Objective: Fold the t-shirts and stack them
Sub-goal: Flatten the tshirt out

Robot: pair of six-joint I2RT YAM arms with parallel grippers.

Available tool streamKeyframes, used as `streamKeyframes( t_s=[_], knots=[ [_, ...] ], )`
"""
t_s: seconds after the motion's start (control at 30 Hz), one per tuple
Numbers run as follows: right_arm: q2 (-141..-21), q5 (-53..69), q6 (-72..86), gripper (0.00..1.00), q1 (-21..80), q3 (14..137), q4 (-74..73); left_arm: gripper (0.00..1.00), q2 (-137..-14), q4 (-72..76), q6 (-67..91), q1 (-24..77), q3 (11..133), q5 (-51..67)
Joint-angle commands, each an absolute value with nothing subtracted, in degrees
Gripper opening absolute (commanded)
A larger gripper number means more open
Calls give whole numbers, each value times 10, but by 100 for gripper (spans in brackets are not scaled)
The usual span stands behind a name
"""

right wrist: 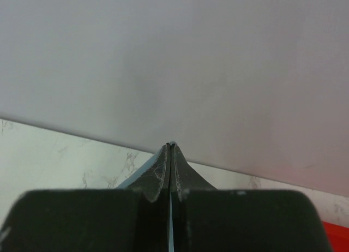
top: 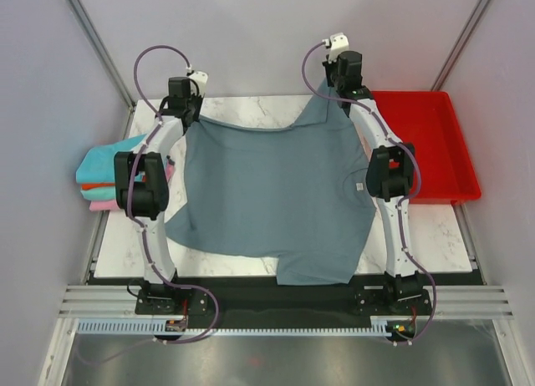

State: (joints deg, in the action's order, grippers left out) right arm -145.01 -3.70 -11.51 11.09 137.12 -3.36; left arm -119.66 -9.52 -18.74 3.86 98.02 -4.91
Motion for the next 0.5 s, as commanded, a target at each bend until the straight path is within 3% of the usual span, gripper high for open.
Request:
streamKeyframes(
  t_s=[0.0,0.47],
  knots=[
    [-1463,-68,-125,0,112,1409,20,2,-1231,-61,-220,37,1034,-92],
    [-1479,-98,-152,0,107,1415,58,2,-1302,-81,-232,31,1148,-111]
  ],
)
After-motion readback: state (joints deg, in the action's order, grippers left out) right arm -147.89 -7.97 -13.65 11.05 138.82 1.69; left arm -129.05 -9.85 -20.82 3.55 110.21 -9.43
